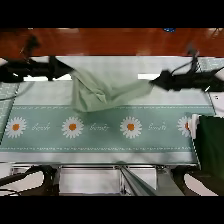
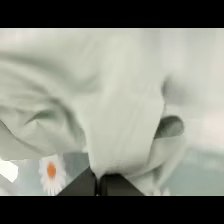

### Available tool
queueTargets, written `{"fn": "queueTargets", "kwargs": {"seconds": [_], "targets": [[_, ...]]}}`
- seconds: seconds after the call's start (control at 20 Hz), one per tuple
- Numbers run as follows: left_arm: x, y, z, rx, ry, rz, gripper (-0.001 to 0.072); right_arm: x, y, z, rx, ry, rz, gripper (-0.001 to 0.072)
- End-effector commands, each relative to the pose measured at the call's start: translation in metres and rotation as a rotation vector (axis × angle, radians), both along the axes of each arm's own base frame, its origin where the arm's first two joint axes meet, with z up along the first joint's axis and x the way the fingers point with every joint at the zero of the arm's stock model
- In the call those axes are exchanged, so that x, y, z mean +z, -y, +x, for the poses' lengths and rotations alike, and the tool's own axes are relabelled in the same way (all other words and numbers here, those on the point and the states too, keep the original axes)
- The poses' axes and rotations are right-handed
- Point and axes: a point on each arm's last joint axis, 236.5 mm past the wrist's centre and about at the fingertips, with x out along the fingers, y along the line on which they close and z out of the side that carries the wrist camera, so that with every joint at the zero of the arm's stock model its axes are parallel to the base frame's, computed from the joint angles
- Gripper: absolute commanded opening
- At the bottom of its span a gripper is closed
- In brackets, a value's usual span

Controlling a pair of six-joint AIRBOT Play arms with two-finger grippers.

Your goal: Fold the shirts.

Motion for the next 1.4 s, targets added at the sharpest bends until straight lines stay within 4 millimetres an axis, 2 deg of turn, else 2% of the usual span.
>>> {"fn": "queueTargets", "kwargs": {"seconds": [0.0,0.05,0.1,0.15,0.25,0.35,0.4,0.55,0.65,0.8,0.9,0.95,1.05,1.1,1.2,1.3,1.35], "targets": [[0.147,-0.054,-0.003,0.124,0.306,0.041,0.0019,0.149,0.026,0.014,-0.053,0.317,-0.087,0.0021],[0.181,-0.059,-0.014,0.126,0.389,0.072,0.0019,0.186,0.030,0.005,-0.052,0.409,-0.126,0.0021],[0.211,-0.064,-0.029,0.139,0.457,0.111,0.0019,0.215,0.034,-0.007,-0.054,0.480,-0.169,0.0022],[0.234,-0.071,-0.045,0.163,0.513,0.165,0.0019,0.239,0.041,-0.024,-0.066,0.544,-0.223,0.0022],[0.267,-0.084,-0.074,0.234,0.605,0.288,0.0019,0.273,0.058,-0.060,-0.112,0.641,-0.320,0.0022],[0.288,-0.094,-0.107,0.323,0.665,0.404,0.0019,0.288,0.078,-0.097,-0.183,0.683,-0.406,0.0022],[0.299,-0.092,-0.126,0.354,0.702,0.441,0.0020,0.294,0.086,-0.117,-0.211,0.698,-0.438,0.0022],[0.331,-0.066,-0.180,0.380,0.849,0.493,0.0020,0.306,0.096,-0.167,-0.255,0.746,-0.484,0.0022],[0.341,-0.051,-0.209,0.378,0.918,0.527,0.0020,0.303,0.098,-0.193,-0.258,0.739,-0.504,0.0022],[0.339,-0.034,-0.241,0.307,0.970,0.561,0.0020,0.274,0.102,-0.219,-0.230,0.620,-0.541,0.0022],[0.328,-0.040,-0.242,0.295,0.936,0.606,0.0020,0.245,0.102,-0.228,-0.187,0.497,-0.553,0.0022],[0.315,-0.051,-0.232,0.299,0.889,0.651,0.0020,0.228,0.100,-0.228,-0.160,0.433,-0.554,0.0022],[0.280,-0.066,-0.200,0.301,0.747,0.679,0.0020,0.189,0.093,-0.219,-0.097,0.311,-0.538,0.0022],[0.261,-0.064,-0.179,0.272,0.686,0.657,0.0020,0.164,0.087,-0.211,-0.058,0.243,-0.517,0.0022],[0.213,-0.049,-0.130,0.174,0.559,0.553,0.0020,0.109,0.075,-0.194,0.009,0.114,-0.464,0.0022],[0.151,-0.034,-0.078,0.080,0.422,0.484,0.0021,0.050,0.076,-0.166,-0.004,0.032,-0.443,0.0022],[0.112,-0.027,-0.052,0.036,0.339,0.477,0.0020,0.017,0.081,-0.150,-0.030,-0.010,-0.446,0.0022]]}}
